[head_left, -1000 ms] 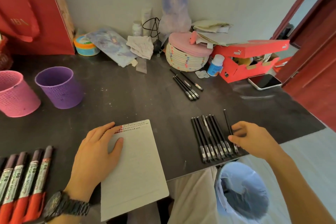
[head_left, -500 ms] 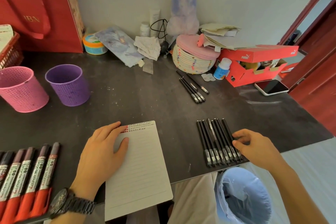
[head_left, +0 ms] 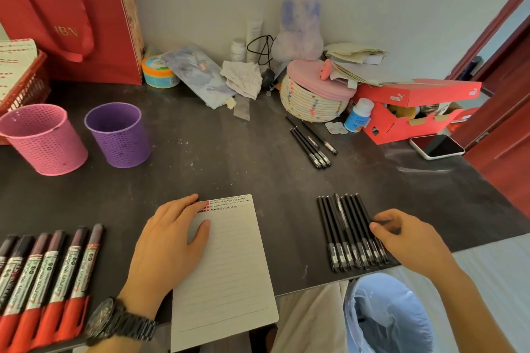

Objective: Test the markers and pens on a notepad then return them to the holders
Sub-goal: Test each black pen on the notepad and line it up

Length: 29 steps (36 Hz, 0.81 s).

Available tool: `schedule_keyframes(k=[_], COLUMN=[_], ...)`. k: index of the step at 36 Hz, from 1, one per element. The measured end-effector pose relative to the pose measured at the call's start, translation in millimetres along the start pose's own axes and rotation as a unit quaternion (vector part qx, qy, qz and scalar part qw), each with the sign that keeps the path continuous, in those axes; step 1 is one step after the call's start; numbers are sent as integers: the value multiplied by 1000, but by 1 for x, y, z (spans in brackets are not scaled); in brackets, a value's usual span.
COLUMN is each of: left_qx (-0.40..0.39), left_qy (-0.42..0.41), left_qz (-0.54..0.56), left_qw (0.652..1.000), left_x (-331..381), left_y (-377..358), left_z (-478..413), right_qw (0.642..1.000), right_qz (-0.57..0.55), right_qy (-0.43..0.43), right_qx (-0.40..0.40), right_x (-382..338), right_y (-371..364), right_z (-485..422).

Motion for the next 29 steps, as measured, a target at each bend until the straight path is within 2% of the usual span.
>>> schedule_keyframes(k=[7,11,23,29], left_qx=[5,2,23,32], left_qy=[-1,3,5,-4], left_qz=[-12,-11,1,7], left_qw=[1000,1000,1000,999], left_x=[-1,-1,-1,3], left_y=[0,-1,1,7], left_z=[1,1,0,3], right_qw=[994,989,972,972], right_qz=[-10,-17,189,210], right_qy=[64,100,110,78], right_qx=[84,106,84,70], right_x=[-52,-93,-168,-170], right_y=[8,0,-31,-40], right_z=[-24,-55,-122,-128])
Point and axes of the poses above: each hand's wrist, its own z-axis away from the middle knuckle, its own y-axis out of the back of the hand, x = y × z, the point moved 10 cm from there along -z, towards the middle knuckle, and after that the axes turned 3 degrees about x, right-handed, at the moved point
